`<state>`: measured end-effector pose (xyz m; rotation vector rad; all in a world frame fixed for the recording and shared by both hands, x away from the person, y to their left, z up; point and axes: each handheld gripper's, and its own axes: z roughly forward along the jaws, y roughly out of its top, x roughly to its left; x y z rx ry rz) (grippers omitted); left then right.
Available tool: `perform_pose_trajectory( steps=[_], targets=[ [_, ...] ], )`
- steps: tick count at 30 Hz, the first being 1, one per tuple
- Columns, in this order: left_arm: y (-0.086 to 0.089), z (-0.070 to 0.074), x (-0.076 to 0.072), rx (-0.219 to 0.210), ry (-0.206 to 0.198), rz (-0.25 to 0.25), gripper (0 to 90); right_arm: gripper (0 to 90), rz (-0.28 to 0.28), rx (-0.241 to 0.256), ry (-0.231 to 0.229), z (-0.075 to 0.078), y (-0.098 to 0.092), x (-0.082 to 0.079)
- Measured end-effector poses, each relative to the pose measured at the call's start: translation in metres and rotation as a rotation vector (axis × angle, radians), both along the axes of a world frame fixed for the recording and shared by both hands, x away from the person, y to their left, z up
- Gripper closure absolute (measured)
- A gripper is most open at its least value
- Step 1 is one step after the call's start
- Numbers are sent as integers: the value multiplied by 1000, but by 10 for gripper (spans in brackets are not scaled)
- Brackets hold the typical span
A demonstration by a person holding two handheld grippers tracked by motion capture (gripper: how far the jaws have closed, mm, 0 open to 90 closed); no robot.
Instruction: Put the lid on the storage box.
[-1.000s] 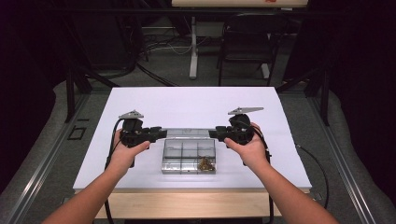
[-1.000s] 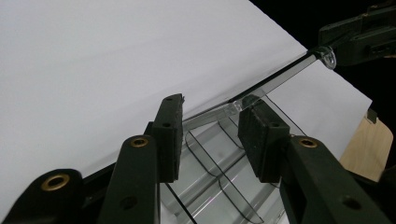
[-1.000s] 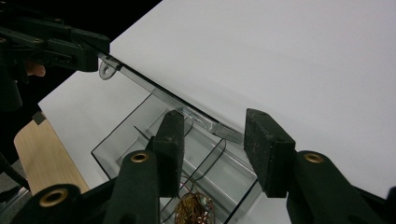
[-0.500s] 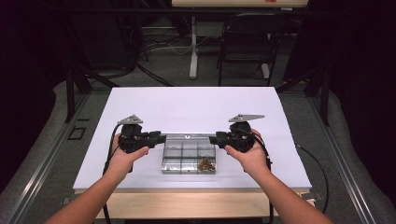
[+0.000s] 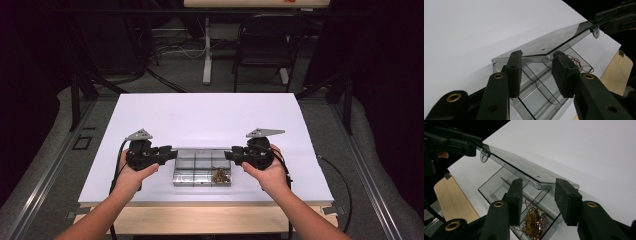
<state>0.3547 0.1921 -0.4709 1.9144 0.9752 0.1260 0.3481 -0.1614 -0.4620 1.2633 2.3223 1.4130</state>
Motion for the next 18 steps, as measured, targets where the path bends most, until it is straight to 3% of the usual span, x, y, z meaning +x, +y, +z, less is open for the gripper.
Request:
perform_pose_trajectory(
  steps=[18],
  targets=[
    [1,-9,-16,10,-14,-4,613,597,12,16,-5,-10,-4,-17]
  ],
)
